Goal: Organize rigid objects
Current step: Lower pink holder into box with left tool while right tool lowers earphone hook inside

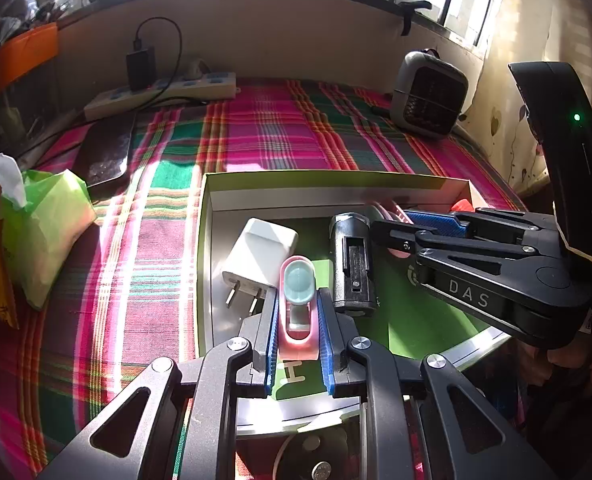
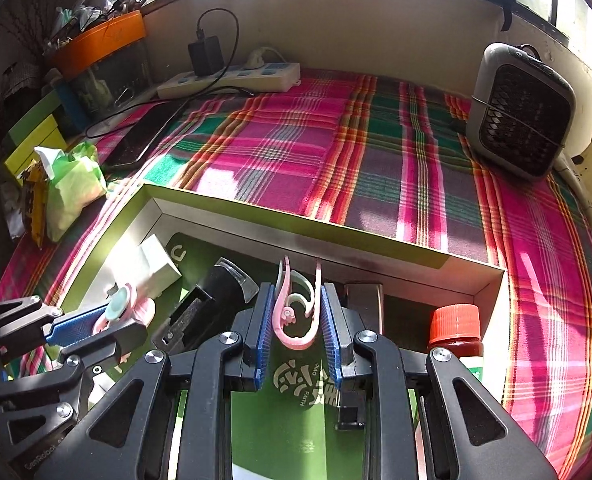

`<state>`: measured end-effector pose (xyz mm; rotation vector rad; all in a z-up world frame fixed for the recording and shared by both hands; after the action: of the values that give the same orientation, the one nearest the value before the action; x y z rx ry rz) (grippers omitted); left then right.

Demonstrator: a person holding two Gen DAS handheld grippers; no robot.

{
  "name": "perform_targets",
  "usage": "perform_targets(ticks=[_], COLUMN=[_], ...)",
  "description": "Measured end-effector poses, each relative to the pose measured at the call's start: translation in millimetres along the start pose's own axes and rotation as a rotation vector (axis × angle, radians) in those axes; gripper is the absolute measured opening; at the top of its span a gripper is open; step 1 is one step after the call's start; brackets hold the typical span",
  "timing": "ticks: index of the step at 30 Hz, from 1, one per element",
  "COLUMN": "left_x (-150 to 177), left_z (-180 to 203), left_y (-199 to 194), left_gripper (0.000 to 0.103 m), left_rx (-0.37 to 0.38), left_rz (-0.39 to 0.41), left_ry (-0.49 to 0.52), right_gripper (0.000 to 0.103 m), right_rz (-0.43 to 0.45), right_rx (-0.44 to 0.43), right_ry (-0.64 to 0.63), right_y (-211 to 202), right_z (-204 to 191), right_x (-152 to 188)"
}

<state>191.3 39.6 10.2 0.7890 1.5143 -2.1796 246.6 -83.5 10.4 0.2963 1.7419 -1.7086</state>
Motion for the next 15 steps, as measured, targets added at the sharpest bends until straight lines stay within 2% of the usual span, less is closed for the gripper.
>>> perform_targets(ticks=[15], left_x=[0.0], left_z=[-0.9], left_y=[0.6], left_gripper=[0.017], left_rx=[-0.002], left_rz=[0.0], left_ry=[0.003], right_gripper=[0.024], right_rz=[-0.001], right_rx=[-0.017], right_ry=[-0.004], right_y=[4.3], right_z=[-7.3], right_x=[-1.0])
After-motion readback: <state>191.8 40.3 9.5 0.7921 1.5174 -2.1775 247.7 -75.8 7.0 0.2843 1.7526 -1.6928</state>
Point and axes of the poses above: each gripper's, at about its wrist camera, not at the fingertips, and y roughly the way its jaws point, z to its right, x to its underside, the point moved 1 cm from there along y, roughly the way its jaws point, and after that the axes turned 11 degrees about x, right-handed, at the moved point
